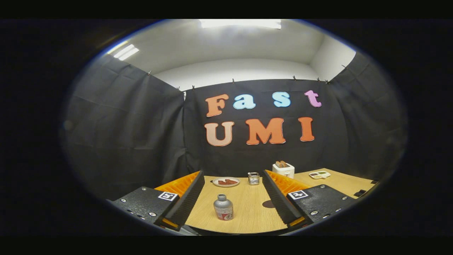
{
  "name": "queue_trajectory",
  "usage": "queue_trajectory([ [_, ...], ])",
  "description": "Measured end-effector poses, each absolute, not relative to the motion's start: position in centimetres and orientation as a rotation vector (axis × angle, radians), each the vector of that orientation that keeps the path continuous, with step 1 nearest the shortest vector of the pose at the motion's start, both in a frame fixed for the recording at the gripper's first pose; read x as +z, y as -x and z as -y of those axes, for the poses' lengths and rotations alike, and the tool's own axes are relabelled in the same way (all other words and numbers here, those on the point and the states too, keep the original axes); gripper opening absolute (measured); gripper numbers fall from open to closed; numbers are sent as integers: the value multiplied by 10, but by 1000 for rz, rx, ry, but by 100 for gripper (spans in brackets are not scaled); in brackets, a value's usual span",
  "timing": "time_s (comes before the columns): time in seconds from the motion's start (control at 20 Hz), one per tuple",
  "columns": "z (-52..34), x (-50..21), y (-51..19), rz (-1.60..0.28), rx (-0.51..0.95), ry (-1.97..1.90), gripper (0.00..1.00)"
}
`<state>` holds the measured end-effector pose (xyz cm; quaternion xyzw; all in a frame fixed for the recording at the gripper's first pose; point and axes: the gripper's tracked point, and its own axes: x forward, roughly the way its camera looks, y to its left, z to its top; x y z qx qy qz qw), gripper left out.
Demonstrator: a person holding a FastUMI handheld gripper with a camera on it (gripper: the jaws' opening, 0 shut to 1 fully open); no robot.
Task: Take the bottle from table, then pour the juice into the cup, finally place the bottle on the coaster
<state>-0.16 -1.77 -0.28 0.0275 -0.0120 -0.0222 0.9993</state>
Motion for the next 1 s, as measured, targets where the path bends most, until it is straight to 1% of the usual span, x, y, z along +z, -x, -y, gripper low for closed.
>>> queue_trajectory([
  [0.4, 5, -56, -15, -12, -47, -110, 97],
  [0.6, -4, -97, -28, -47, -51, -114, 97],
  [0.9, -34, -161, -58, -67, -5, -44, 98],
  [1.0, -35, -183, -66, -93, -22, 8, 96],
])
